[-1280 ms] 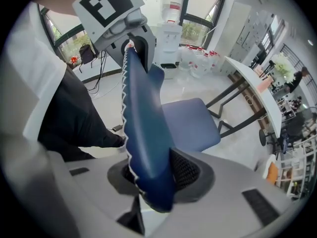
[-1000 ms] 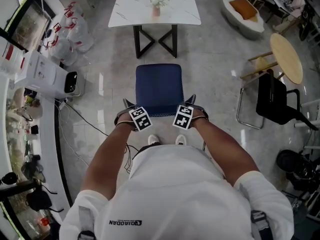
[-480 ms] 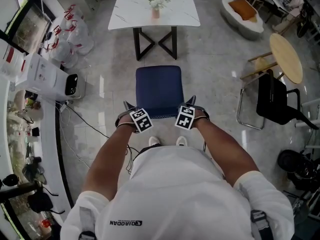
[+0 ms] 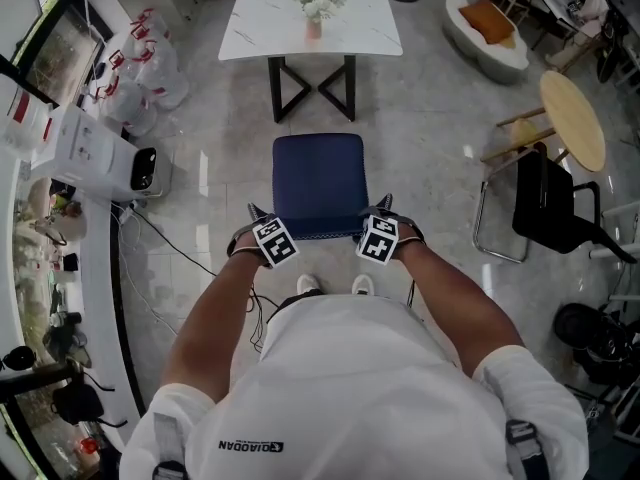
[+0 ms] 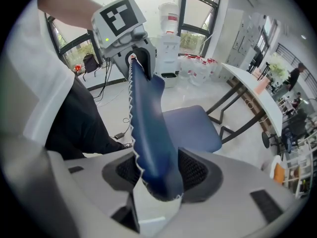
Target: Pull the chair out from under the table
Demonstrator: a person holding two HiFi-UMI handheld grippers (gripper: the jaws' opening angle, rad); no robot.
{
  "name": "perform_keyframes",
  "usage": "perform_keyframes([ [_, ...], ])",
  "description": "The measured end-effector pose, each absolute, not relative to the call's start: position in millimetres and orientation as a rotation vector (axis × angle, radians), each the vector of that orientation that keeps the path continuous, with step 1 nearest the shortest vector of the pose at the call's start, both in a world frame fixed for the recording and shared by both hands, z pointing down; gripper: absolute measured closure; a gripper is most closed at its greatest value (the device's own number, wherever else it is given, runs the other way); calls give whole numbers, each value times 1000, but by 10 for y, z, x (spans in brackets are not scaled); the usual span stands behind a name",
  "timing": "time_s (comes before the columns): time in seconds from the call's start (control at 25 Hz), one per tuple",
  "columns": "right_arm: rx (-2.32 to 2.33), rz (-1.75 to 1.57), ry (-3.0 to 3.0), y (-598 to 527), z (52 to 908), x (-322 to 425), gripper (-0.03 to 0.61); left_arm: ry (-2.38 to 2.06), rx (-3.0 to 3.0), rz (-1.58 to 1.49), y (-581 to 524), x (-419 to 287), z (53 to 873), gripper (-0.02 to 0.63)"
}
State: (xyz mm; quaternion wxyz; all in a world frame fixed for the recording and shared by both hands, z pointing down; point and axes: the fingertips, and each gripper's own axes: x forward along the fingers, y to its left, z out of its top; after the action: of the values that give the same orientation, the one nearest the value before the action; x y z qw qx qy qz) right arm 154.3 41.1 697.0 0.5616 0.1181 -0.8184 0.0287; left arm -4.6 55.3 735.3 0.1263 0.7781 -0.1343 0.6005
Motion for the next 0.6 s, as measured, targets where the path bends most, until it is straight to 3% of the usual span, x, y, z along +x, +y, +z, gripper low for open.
perform_keyframes([
  [0.36, 403, 144, -2124, 514, 6171, 1610, 365, -550, 2355, 1435, 580, -124, 6631, 420],
  [0.6, 740, 544, -2392, 321, 5620, 1552, 407, -922, 2427, 844, 183, 135, 5711, 508],
])
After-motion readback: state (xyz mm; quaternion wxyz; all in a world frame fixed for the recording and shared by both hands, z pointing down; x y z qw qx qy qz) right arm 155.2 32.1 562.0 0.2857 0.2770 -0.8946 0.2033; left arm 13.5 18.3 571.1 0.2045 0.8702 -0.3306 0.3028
